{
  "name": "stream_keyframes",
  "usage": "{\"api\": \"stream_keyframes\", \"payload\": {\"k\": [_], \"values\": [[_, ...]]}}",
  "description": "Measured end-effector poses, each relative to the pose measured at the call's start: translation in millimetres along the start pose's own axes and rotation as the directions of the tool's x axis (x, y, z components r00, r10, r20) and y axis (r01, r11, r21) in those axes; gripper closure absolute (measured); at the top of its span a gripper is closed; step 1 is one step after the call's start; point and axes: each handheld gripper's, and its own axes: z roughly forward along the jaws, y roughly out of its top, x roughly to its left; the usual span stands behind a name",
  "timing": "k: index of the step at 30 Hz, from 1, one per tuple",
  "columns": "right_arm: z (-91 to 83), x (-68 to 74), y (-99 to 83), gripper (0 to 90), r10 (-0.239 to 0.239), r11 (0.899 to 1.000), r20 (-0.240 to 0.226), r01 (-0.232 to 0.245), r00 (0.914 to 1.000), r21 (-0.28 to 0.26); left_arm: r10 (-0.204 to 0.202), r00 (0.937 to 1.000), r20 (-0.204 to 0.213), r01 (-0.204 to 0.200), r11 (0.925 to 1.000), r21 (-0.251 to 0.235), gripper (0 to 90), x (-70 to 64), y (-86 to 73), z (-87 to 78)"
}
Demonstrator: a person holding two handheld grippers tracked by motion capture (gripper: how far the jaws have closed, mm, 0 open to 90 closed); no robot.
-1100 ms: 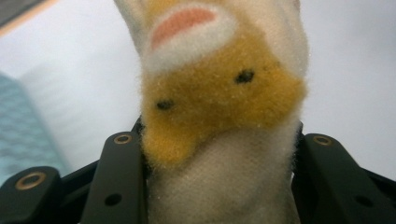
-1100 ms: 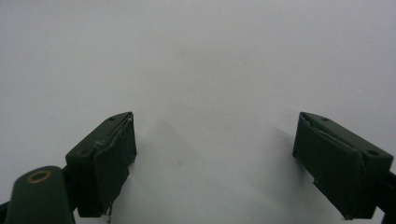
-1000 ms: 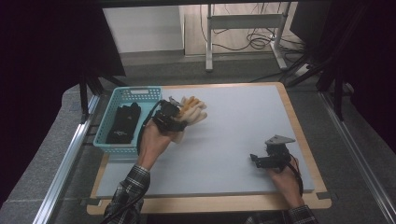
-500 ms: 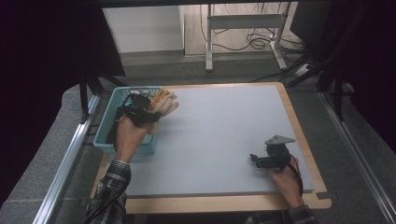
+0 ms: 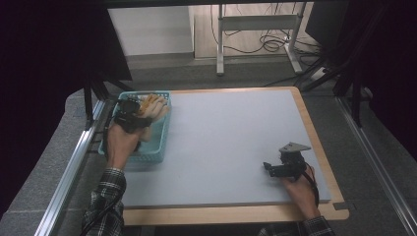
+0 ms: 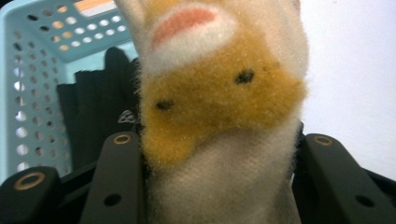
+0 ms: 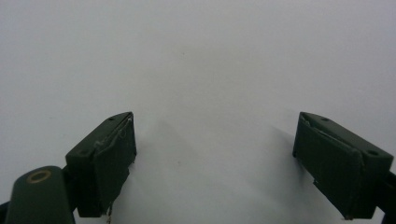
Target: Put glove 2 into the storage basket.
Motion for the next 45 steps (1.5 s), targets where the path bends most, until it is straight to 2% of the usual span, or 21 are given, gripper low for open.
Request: {"api": "stream_keyframes", "payload": {"k": [9,12,19,26,38,45], "values": [[0.0,0.1,0.0,13.0,0.0,1.0,0.0,0.0,1.0,0.0,-0.06,0.9975,-0.038,0.061,0.9978,0.027,51.7,23.9,-8.1,7.0],[0.0,0.1,0.0,13.1,0.0,1.0,0.0,0.0,1.0,0.0,-0.076,0.9961,-0.044,0.078,0.9962,0.04,51.7,28.5,-9.8,12.8],[0.1,0.1,0.0,13.0,0.0,1.0,0.0,0.0,1.0,-0.001,-0.085,0.9951,-0.05,0.088,0.9938,0.067,51.5,33.1,-9.7,27.5],[0.1,0.1,0.0,13.1,0.001,1.0,0.0,-0.001,1.0,-0.001,-0.098,0.9941,-0.046,0.102,0.9911,0.086,51.3,32.2,-8.9,43.4],[0.1,0.0,0.0,13.0,0.0,1.0,0.0,0.0,1.0,-0.001,-0.071,0.997,-0.028,0.075,0.9882,0.134,50.9,16.6,-2.6,69.4],[0.1,0.0,0.0,13.0,0.0,1.0,0.0,0.0,1.0,-0.001,-0.061,0.9979,-0.023,0.064,0.983,0.173,50.3,10.2,0.3,82.4]]}}
